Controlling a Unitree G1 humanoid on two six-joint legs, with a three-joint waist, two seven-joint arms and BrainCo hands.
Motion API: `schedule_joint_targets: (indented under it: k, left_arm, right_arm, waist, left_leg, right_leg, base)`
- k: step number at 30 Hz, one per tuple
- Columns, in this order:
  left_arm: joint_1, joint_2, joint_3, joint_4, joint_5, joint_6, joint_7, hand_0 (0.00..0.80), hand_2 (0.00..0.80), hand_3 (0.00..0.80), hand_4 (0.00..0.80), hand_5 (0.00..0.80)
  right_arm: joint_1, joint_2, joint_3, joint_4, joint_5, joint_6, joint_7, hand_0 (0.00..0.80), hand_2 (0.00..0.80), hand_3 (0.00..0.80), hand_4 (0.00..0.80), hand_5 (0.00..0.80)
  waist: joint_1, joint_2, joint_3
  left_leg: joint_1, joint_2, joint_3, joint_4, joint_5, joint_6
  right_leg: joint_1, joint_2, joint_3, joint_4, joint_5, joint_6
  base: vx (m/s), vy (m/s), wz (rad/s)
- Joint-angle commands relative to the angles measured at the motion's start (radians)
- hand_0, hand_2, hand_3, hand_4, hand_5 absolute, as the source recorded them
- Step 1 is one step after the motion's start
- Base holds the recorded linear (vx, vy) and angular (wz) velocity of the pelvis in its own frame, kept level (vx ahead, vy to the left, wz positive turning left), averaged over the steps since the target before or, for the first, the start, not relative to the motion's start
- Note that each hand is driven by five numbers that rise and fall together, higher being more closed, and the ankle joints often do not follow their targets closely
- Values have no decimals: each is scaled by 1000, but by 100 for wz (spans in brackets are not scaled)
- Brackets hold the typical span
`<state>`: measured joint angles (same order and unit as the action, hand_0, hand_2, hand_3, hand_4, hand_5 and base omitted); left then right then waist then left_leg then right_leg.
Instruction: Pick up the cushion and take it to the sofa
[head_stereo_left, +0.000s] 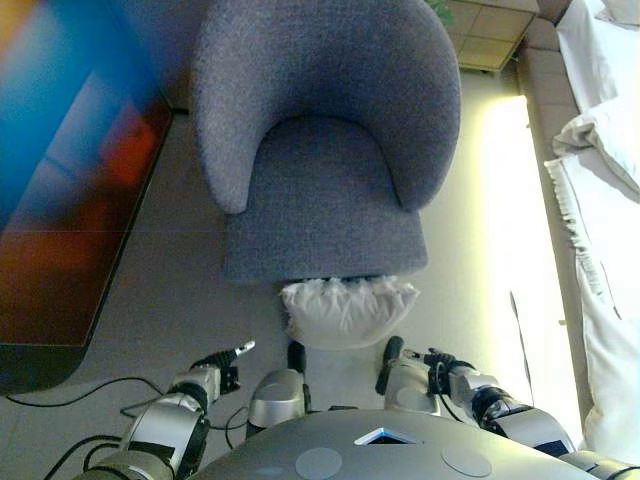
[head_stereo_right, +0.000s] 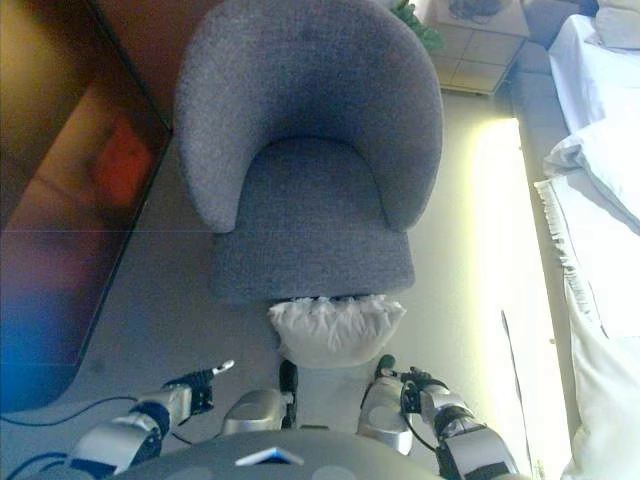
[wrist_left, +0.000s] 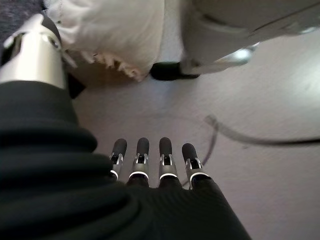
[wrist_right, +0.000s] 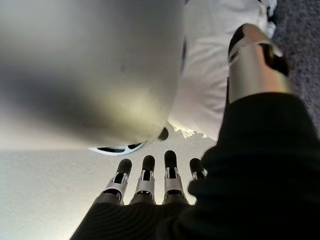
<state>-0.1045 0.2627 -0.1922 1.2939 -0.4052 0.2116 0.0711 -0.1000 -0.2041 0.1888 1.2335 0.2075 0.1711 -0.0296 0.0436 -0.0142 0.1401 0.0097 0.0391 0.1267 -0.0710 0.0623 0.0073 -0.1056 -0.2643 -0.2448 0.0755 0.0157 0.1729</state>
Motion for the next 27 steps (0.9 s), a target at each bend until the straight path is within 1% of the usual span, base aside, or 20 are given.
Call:
schedule_joint_targets:
  k: [1,4,5,7,8,9,10,11,12,14,15,17,18,19,20,21,23,24,26,27]
  left_arm:
    - [-6,-22,23,20,-71,-6,73,0,0,0,0,0]
    - [-6,-15,47,33,-40,-10,114,0,0,0,0,0]
    - [-9,-18,48,38,-26,-12,130,0,0,0,0,0]
    - [-23,-30,45,40,-26,-29,178,0,0,0,0,0]
    - [-29,-36,42,36,-25,-37,188,0,0,0,0,0]
    - [-34,-41,38,33,-16,-42,198,0,0,0,0,0]
    - [-30,-47,36,31,-8,-48,207,0,0,0,0,0]
    - [-28,-50,32,25,-5,-51,215,0,0,0,0,0]
    - [-24,-50,32,23,-4,-57,214,0,0,0,0,0]
    - [-1,-49,36,22,22,-74,210,0,0,0,0,0]
    - [9,-49,34,18,53,-79,213,0,0,0,0,0]
    - [7,-46,15,15,109,-93,221,0,0,0,0,0]
    - [-7,-46,3,12,116,-94,228,0,0,0,0,0]
    - [-36,-45,-15,6,107,-87,237,0,0,0,0,0]
    - [-68,-42,-32,1,93,-83,248,0,0,0,0,0]
    - [-109,-35,-43,-1,83,-76,257,0,0,0,0,0]
    - [-182,-14,-79,-7,50,-73,289,0,0,0,0,0]
    - [-223,-1,-92,-11,21,-80,312,0,0,0,0,0]
    - [-289,22,-112,-19,-31,-96,339,0,0,0,0,0]
    - [-324,30,-120,-21,-40,-106,347,0,0,0,0,0]
  right_arm:
    - [30,-13,25,21,-102,-16,35,0,0,0,0,0]
    - [26,-12,46,26,-70,-28,53,0,0,0,0,0]
    - [17,-14,51,25,-55,-25,47,0,0,0,0,0]
    - [-10,-25,56,25,-20,-19,19,0,0,0,0,0]
    - [-22,-36,59,26,-8,-21,5,0,0,0,0,0]
    - [-31,-51,57,29,-1,-24,-8,0,0,0,0,0]
    - [-37,-62,49,35,1,-26,-24,0,0,0,0,0]
    - [-39,-71,40,35,9,-25,-47,0,0,0,0,0]
    - [-44,-82,32,37,10,-24,-59,0,0,0,0,0]
    - [-62,-96,26,47,-11,-20,-75,0,0,0,0,0]
    - [-71,-102,29,49,-30,-24,-83,0,0,0,0,0]
    - [-88,-118,41,45,-51,-38,-92,0,0,0,0,0]
    - [-104,-128,49,40,-58,-48,-107,0,0,0,0,0]
    - [-132,-134,59,32,-61,-55,-132,0,0,0,0,0]
    - [-165,-138,69,24,-63,-63,-159,0,0,0,0,0]
    - [-201,-143,76,20,-61,-70,-180,0,0,0,0,0]
    - [-263,-146,92,-4,-45,-71,-228,0,0,0,0,0]
    - [-304,-146,107,-10,-36,-76,-253,0,0,0,0,0]
    - [-367,-144,127,-17,-48,-86,-297,0,0,0,0,0]
    - [-395,-142,132,-18,-53,-95,-322,0,0,0,0,0]
  waist:
    - [9,-3,-3]
    - [32,-17,-14]
    - [39,-15,-14]
    - [46,4,1]
    - [45,18,14]
    - [39,31,29]
    - [29,40,38]
    - [18,46,49]
    - [11,55,56]
    - [10,59,60]
    - [9,63,61]
    - [1,78,67]
    - [-7,90,82]
    - [-18,103,102]
    - [-30,113,127]
    - [-41,117,157]
    - [-49,111,217]
    - [-56,107,247]
    - [-58,101,290]
    - [-57,99,311]
  left_leg:
    - [-59,90,27,56,-85,-45]
    - [-70,131,-1,53,-57,-86]
    - [-79,147,-7,45,-40,-101]
    - [-110,167,-15,35,-5,-127]
    - [-123,172,-6,29,10,-135]
    - [-135,176,18,28,20,-141]
    - [-126,176,50,26,13,-148]
    - [-129,179,78,37,14,-150]
    - [-142,183,83,54,18,-143]
    - [-129,182,36,65,3,-134]
    - [-118,187,5,58,2,-131]
    - [-121,205,-26,56,3,-136]
    - [-136,216,-26,64,2,-142]
    - [-161,223,-16,77,-1,-144]
    - [-194,232,-4,88,-1,-147]
    - [-236,236,19,120,-5,-151]
    - [-340,219,-1,214,-19,-158]
    - [-381,211,3,245,-33,-158]
    - [-433,189,6,262,-47,-148]
    - [-454,178,12,258,-48,-140]
  right_leg:
    - [83,39,12,-16,-57,-14]
    - [126,68,-17,-30,-96,-36]
    - [129,78,-31,-33,-105,-47]
    - [126,95,-55,-42,-112,-66]
    - [128,100,-70,-46,-115,-72]
    - [131,103,-84,-50,-119,-79]
    - [142,99,-95,-51,-134,-80]
    - [144,92,-105,-48,-138,-85]
    - [131,88,-108,-40,-130,-95]
    - [106,68,-79,-22,-130,-96]
    - [85,59,-55,-5,-131,-95]
    - [41,48,-19,31,-142,-96]
    - [11,41,-4,57,-153,-96]
    - [-36,28,8,93,-159,-89]
    - [-96,14,20,138,-164,-82]
    - [-153,-3,27,180,-166,-76]
    - [-231,-33,50,227,-152,-61]
    - [-265,-49,62,223,-134,-49]
    - [-319,-73,73,203,-95,-25]
    - [-342,-86,72,191,-73,-12]
  base:
    - [162,-360,34]
    - [88,-410,27]
    - [-29,-384,11]
    - [-137,-259,23]
    - [-186,-119,30]
    - [-107,-30,31]
    - [-69,37,34]
    - [-62,114,36]
    - [-58,165,40]
    - [35,208,27]
    - [79,249,6]
    - [54,320,-16]
    - [-50,383,-31]
    - [-143,398,-28]
    - [-199,368,-18]
    - [-185,304,-7]
    - [-141,210,11]
    - [-96,163,20]
    - [-66,123,10]
    - [-48,70,1]
